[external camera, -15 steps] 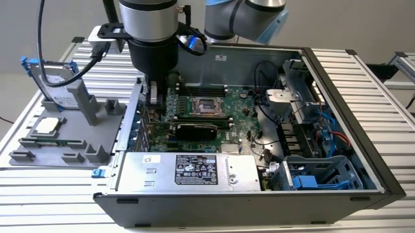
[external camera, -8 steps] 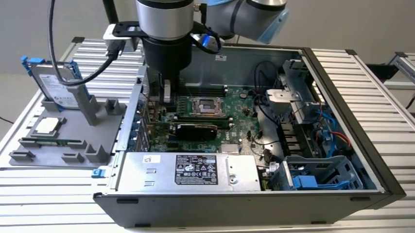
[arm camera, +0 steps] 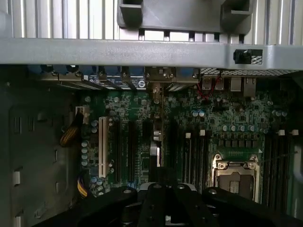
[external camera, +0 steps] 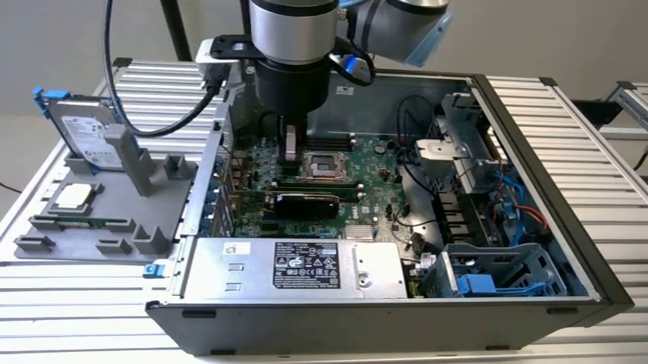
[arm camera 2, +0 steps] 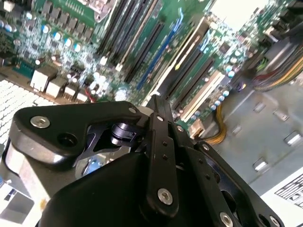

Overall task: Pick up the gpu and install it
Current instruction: 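Press down on the gpu until it lock into place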

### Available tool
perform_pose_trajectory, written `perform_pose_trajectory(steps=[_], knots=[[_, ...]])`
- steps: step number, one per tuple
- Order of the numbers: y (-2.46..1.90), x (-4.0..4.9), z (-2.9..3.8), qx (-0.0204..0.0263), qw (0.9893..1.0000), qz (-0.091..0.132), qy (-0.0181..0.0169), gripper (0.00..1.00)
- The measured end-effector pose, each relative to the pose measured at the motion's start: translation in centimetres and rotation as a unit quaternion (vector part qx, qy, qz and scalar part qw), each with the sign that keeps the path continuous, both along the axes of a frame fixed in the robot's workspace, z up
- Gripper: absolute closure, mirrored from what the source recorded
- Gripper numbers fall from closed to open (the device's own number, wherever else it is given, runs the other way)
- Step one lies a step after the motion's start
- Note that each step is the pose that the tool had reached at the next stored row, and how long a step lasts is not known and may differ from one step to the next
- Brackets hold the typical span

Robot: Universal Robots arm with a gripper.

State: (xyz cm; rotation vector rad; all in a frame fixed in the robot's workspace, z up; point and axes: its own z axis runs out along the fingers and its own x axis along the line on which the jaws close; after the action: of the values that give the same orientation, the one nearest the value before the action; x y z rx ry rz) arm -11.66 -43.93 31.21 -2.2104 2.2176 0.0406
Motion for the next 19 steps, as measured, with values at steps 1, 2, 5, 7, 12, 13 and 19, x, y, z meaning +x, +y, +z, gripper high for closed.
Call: perform_pose_trajectory(steps=[1, 2, 5, 7, 12, 13, 19], knots=[[0.00, 0.38, -0.01, 0.0001, 1.0000, 0.000, 0.0000, 1.00], [0.00, 0.75, 0.00, 0.0000, 1.0000, 0.000, 0.0001, 1.00], [0.00, 1.79, 0.00, 0.0000, 1.0000, 0.000, 0.0001, 1.00], [0.00, 2.37, 0.02, 0.0000, 1.0000, 0.000, 0.0001, 1.00], [0.00, 2.77, 0.05, 0.0001, 1.0000, 0.000, 0.0001, 1.00], [0.00, 2.78, 0.05, 0.0001, 1.0000, 0.000, 0.0001, 1.00], [0.00, 2.84, 0.05, 0.0001, 1.0000, 0.000, 0.0004, 1.00]])
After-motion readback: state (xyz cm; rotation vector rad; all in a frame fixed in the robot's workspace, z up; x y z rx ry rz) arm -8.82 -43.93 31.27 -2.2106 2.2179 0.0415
